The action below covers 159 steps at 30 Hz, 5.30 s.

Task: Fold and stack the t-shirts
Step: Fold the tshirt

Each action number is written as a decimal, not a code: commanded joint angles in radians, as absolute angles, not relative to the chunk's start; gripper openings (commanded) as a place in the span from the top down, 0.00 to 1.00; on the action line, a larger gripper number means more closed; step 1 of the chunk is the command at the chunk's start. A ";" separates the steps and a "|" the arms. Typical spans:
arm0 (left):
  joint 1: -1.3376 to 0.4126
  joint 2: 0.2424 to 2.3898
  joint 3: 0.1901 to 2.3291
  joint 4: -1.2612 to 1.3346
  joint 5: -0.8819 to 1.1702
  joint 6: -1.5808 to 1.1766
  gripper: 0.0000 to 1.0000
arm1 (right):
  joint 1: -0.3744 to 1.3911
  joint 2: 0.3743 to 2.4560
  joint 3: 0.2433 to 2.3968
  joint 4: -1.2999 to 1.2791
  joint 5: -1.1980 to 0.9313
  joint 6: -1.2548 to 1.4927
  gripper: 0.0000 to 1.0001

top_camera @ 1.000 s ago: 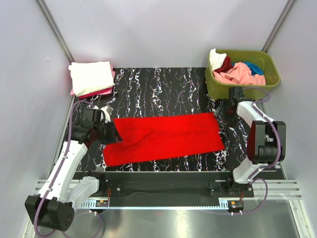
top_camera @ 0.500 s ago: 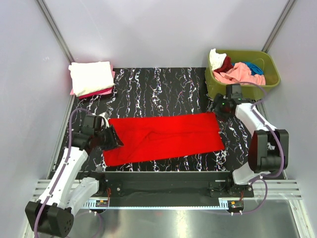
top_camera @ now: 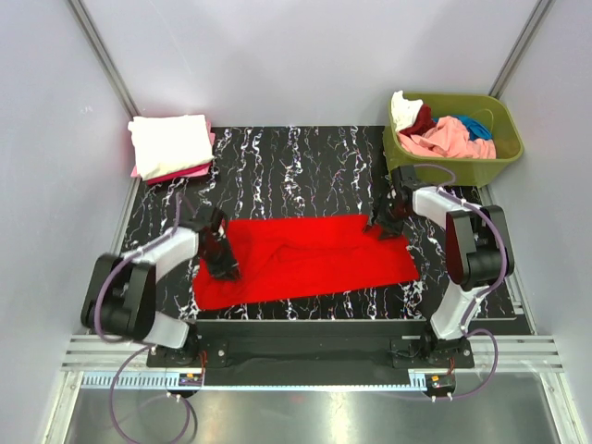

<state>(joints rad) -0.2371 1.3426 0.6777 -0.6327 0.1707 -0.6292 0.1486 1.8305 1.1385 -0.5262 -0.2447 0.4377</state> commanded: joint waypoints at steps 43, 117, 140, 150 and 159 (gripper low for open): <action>-0.265 1.286 0.844 -0.295 0.403 -0.637 0.01 | 0.469 2.435 2.342 -1.138 0.055 0.428 0.16; -0.678 0.805 0.439 -0.710 -0.127 -1.031 0.26 | 0.745 1.496 0.808 -0.508 -0.327 0.742 0.39; -0.712 0.837 0.371 -0.580 -0.101 -1.066 0.39 | 0.848 1.626 0.931 -0.684 -0.219 0.693 0.85; -0.735 0.965 0.373 -0.451 -0.072 -1.051 0.57 | 0.850 1.612 0.914 -0.664 -0.216 0.706 1.00; -0.752 0.973 0.408 -0.497 -0.066 -1.057 1.00 | 0.850 1.453 0.825 -0.653 -0.158 0.781 1.00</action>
<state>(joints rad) -0.7441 0.9936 0.3817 -0.4324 -0.0525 -1.0561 0.8398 1.5360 0.8505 -0.6434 -0.2142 0.7341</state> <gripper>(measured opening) 0.019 0.012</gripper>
